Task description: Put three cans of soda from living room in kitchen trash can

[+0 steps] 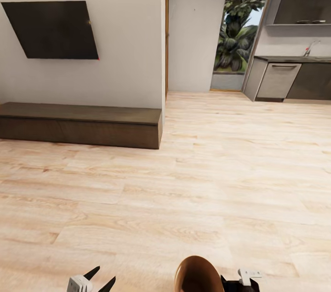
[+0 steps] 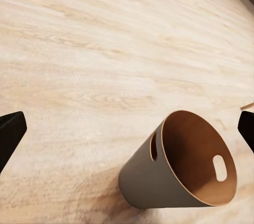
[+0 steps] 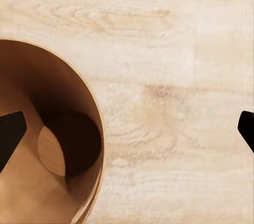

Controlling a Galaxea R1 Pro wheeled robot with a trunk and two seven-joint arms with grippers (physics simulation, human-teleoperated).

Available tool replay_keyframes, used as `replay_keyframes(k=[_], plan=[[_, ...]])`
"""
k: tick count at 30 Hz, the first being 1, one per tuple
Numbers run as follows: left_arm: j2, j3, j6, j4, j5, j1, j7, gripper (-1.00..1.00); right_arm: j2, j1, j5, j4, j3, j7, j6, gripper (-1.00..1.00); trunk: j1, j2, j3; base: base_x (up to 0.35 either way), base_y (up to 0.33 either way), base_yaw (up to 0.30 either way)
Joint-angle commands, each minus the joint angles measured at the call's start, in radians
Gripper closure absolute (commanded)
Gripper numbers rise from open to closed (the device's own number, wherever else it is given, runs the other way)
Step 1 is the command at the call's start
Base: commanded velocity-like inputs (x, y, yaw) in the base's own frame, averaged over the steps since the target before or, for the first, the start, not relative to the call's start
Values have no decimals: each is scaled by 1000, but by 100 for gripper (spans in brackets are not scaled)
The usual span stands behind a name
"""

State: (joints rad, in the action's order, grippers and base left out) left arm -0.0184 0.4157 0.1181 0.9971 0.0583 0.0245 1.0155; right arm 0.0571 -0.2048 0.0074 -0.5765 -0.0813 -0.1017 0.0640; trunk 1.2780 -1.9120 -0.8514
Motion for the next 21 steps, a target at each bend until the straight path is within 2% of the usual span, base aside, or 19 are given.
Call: replay_keyframes(k=[1, 5, 7, 13, 21], plan=[[0, 0, 0, 0, 0, 0, 0, -100, -5, -6, 0, 1, 0, 1, 0, -100, 0, 0, 0, 56, 0, 0], [0, 0, 0, 0, 0, 0, 0, -100, -19, -30, 2, 31, 0, 3, 1, -100, 0, 0, -1, 29, 0, 0], [0, 0, 0, 0, 0, 0, 0, -100, -27, -70, 4, 103, 0, 24, 2, -100, 0, 0, -1, 12, 0, 0], [0, 0, 0, 0, 0, 0, 0, -100, -32, -118, 3, 203, 0, 62, 3, -100, 0, 0, -1, 4, 0, 0], [0, 0, 0, 0, 0, 0, 0, -100, -34, -132, 4, 239, 0, 73, 3, -100, 0, 0, -1, 0, 0, 0]])
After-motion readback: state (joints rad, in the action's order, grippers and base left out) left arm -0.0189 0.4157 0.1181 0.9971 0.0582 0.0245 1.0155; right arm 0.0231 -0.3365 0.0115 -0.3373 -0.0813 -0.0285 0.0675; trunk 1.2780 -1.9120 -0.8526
